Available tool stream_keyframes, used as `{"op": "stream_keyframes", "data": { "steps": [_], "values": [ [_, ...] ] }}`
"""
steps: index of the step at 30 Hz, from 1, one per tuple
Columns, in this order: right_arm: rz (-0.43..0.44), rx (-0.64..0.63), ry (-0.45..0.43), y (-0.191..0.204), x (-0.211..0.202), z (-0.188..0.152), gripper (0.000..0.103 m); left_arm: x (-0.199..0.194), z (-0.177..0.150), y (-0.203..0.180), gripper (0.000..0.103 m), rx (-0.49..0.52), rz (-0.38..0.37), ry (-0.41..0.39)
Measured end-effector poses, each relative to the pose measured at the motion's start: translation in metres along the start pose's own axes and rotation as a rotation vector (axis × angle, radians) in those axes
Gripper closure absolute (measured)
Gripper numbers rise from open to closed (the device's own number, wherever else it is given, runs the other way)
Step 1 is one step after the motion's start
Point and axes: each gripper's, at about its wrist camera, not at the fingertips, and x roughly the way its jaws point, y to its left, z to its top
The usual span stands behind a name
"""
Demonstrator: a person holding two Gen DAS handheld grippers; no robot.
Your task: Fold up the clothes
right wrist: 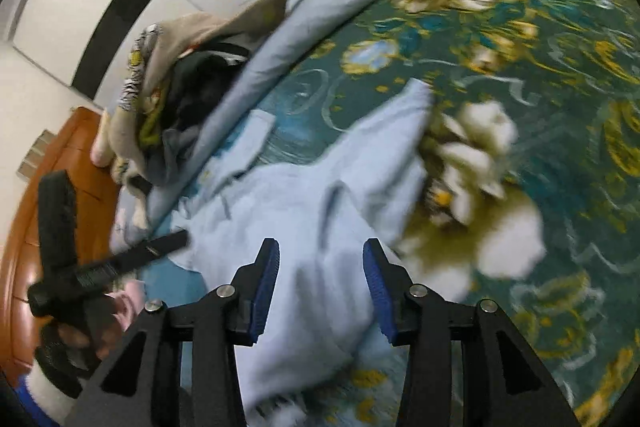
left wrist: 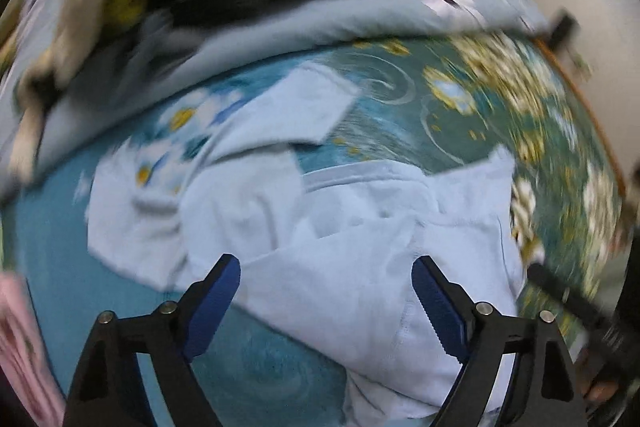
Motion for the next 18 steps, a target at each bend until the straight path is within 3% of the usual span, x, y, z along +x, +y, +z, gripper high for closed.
{"op": "stream_keyframes", "data": {
  "steps": [2,6,8,9,15,18],
  "values": [
    [0.016,-0.016,0.019,0.005,0.012,0.010,0.060,0.002,0.004,-0.009,0.013,0.068,-0.012,0.002],
    [-0.037,0.025,0.058,-0.001,0.033,0.020,0.069,0.004,0.011,-0.013,0.013,0.142,-0.064,-0.001],
    [-0.018,0.057,0.078,-0.005,0.037,0.021,0.083,0.008,0.016,-0.015,0.013,0.182,-0.090,0.008],
    [0.012,0.059,0.081,-0.003,0.038,0.022,0.099,0.011,0.019,-0.017,0.014,0.204,-0.100,0.015],
    [0.139,0.016,-0.055,0.004,-0.012,0.029,0.101,0.022,0.032,-0.044,0.013,0.412,-0.191,0.021],
    [0.122,-0.016,-0.071,0.005,-0.033,0.028,0.101,0.032,0.037,-0.063,0.013,0.538,-0.231,0.047]
  ]
}}
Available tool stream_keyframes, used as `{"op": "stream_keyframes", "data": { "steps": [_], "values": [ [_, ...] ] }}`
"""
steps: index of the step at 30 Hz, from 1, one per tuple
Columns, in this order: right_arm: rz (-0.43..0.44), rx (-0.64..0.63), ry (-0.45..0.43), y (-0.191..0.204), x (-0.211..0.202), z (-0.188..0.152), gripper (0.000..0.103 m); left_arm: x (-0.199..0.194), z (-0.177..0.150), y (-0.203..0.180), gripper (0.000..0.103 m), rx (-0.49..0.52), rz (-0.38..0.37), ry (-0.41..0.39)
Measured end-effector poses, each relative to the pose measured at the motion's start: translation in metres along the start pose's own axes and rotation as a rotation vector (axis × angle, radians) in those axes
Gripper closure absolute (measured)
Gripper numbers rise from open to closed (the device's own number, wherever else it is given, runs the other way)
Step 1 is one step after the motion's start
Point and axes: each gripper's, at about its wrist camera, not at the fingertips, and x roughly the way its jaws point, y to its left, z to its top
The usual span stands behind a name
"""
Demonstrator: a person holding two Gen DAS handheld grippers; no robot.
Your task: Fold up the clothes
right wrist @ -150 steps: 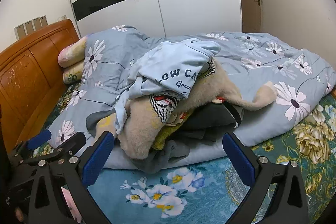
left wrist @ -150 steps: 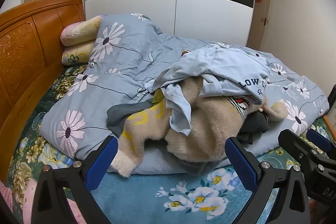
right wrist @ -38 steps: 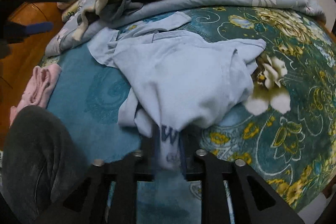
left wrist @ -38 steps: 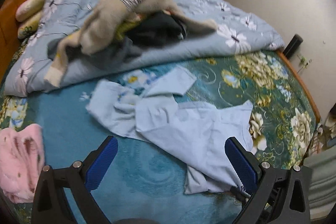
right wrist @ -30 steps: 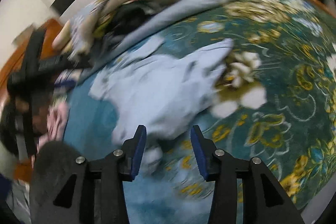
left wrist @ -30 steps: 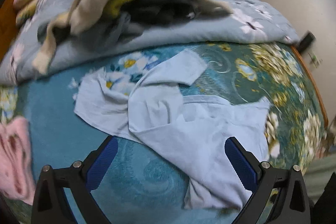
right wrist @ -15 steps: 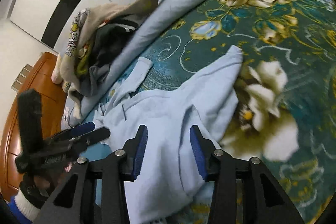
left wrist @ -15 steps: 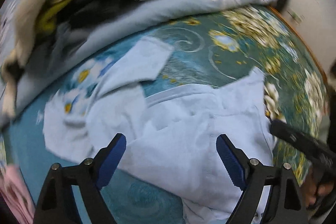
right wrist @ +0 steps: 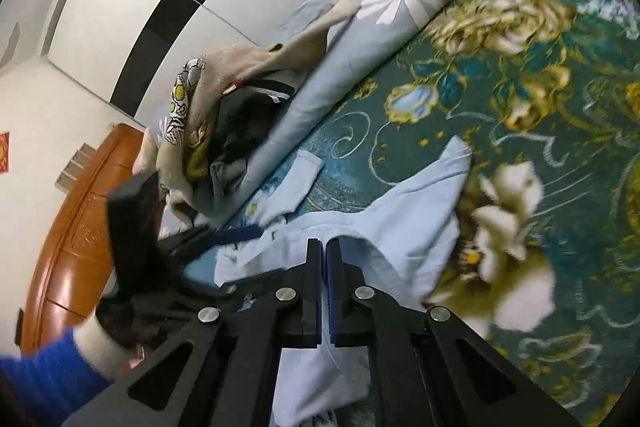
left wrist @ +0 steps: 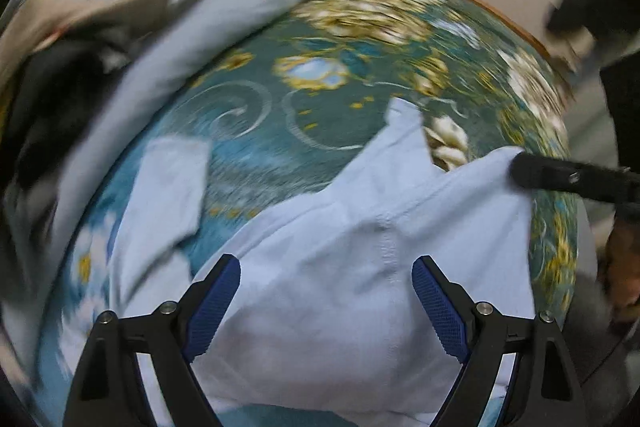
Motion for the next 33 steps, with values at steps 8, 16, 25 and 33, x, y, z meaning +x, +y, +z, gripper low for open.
{"op": "stream_keyframes", "data": {
  "steps": [8,16,25,33],
  "values": [
    [-0.051,-0.043,0.032,0.001,-0.018,-0.005,0.101,0.019,0.009,-0.015,0.073,0.151,-0.080,0.093],
    [-0.052,-0.073,0.039,0.018,-0.022,-0.004,0.100,-0.014,-0.008,-0.024,0.101,0.112,-0.011,-0.028],
    [-0.120,-0.082,0.037,0.029,-0.039,-0.015,0.076,-0.162,-0.103,0.047,0.101,-0.339,0.179,-0.388],
    [-0.083,0.073,0.170,0.021,0.015,-0.038,0.076,-0.225,-0.212,0.065,0.101,-0.532,0.355,-0.422]
  ]
}}
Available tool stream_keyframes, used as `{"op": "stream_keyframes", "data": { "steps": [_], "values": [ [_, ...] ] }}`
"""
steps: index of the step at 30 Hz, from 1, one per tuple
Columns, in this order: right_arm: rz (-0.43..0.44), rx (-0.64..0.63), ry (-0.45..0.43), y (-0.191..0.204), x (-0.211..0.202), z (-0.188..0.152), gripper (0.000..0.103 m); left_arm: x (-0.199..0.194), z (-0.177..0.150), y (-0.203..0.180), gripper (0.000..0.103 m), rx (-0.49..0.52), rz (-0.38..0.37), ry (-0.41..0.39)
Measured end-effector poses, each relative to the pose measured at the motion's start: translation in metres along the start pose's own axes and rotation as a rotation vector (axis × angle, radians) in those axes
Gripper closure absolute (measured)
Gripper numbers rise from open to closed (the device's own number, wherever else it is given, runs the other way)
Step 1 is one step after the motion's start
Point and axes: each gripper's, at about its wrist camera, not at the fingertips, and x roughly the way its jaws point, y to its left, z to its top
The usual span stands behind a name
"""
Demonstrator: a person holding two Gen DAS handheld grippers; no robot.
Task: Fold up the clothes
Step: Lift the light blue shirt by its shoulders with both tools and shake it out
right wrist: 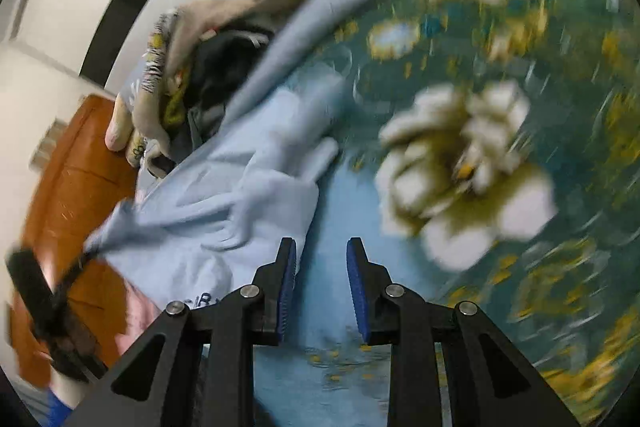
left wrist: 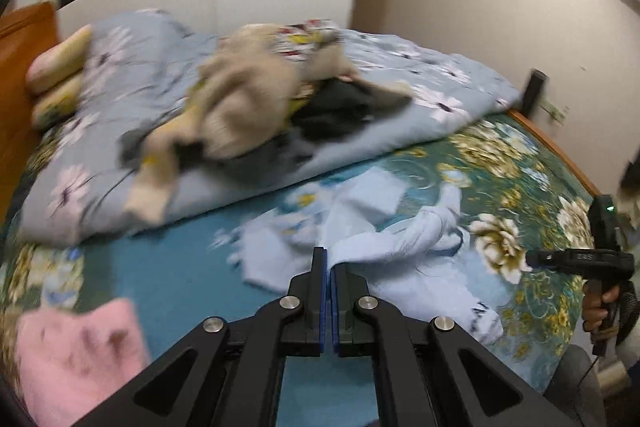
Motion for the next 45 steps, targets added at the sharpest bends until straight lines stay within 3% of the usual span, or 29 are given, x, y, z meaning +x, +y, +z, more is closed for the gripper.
{"op": "stream_keyframes", "data": {
  "steps": [4,7,10,12,15,18,23,24,27,28,32,36,43,45],
  "values": [
    [0.005,0.028,0.028,0.023,0.036,0.013,0.076,-0.010,-0.016,0.015,0.101,-0.033,0.026,0.004],
    [0.006,-0.112,0.040,0.062,0.060,0.036,0.062,-0.010,-0.020,0.023,0.101,-0.055,0.027,0.005],
    [-0.116,-0.325,0.084,0.092,0.082,0.059,0.062,-0.010,-0.020,0.033,0.101,-0.073,0.028,0.010],
    [-0.144,-0.570,0.154,0.113,0.092,0.063,0.062,-0.008,-0.020,0.040,0.101,-0.085,0.031,0.017],
    [-0.164,-0.810,0.273,0.127,0.107,0.060,0.061,0.000,-0.021,0.049,0.101,-0.099,0.037,0.034],
    [-0.187,-0.918,0.344,0.132,0.127,0.058,0.061,0.012,-0.023,0.058,0.101,-0.114,0.049,0.061],
    [-0.134,-0.979,0.447,0.148,0.147,0.047,0.061,0.019,-0.025,0.069,0.101,-0.135,0.065,0.077],
    [-0.125,-0.995,0.460,0.150,0.147,0.042,0.062,0.019,-0.025,0.072,0.101,-0.142,0.067,0.076],
    [-0.165,-1.013,0.474,0.152,0.146,0.030,0.084,0.017,-0.024,0.077,0.101,-0.160,0.069,0.068],
    [-0.167,-0.997,0.458,0.152,0.141,0.028,0.094,0.017,-0.023,0.078,0.101,-0.164,0.069,0.064],
    [-0.167,-0.936,0.329,0.162,0.105,0.029,0.096,0.006,-0.015,0.072,0.101,-0.151,0.075,0.027],
    [-0.185,-0.888,0.089,0.194,0.029,0.050,0.097,-0.019,0.012,0.061,0.101,-0.119,0.069,-0.067],
    [-0.327,-0.882,-0.308,0.264,-0.112,0.081,0.097,-0.095,0.085,0.019,0.101,-0.003,0.047,-0.297],
    [-0.357,-0.839,-0.376,0.279,-0.148,0.091,0.097,-0.116,0.103,0.009,0.101,0.008,0.033,-0.343]
  ]
}}
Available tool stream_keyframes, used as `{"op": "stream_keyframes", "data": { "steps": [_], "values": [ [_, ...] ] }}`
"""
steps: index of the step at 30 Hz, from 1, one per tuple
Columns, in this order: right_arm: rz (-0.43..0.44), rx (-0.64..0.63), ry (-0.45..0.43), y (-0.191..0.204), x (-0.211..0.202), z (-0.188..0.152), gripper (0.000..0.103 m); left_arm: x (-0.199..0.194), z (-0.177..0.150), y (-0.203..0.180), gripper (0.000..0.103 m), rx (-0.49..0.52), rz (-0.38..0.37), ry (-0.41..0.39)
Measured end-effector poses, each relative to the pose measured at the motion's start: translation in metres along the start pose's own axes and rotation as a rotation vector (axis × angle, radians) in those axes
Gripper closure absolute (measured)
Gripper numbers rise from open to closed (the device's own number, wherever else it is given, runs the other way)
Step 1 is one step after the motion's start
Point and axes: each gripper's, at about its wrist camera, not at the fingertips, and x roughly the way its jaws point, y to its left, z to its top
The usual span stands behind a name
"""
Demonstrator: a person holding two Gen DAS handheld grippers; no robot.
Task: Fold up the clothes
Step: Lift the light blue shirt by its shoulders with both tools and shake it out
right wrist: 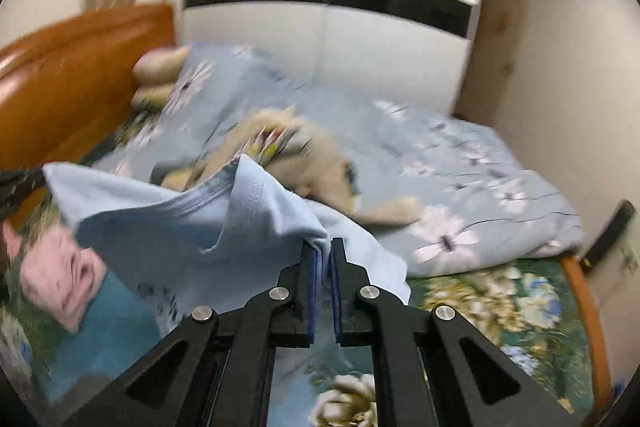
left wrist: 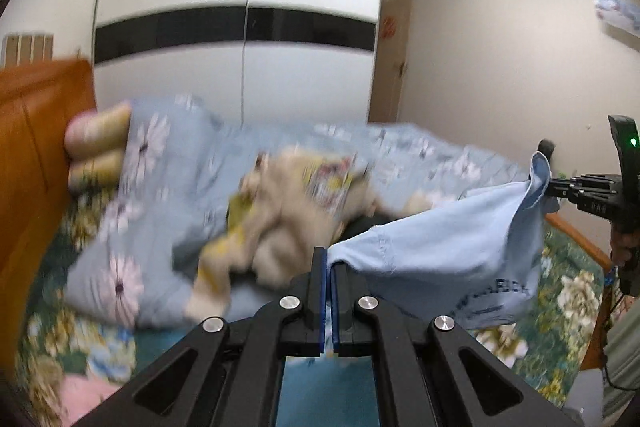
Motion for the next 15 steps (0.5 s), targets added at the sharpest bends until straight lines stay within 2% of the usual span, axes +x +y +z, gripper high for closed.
{"op": "stream_keyframes", "data": {
  "steps": [2,5,8,15],
  "values": [
    [-0.035,0.024,-0.010,-0.006,-0.022,0.012,0.097,-0.017,0.020,-0.009,0.101,-0.014,-0.025,-0.035],
    [-0.050,0.030,-0.033,-0.007,-0.050,0.008,0.097,-0.034,0.024,-0.019,0.101,-0.017,-0.033,-0.044],
    [-0.019,0.019,0.061,-0.005,-0.046,-0.023,0.097,-0.039,0.013,-0.024,0.101,-0.037,-0.043,-0.013],
    [0.045,0.095,0.270,-0.004,-0.006,-0.126,0.096,-0.011,-0.046,-0.035,0.101,-0.062,-0.034,0.139]
  ]
}}
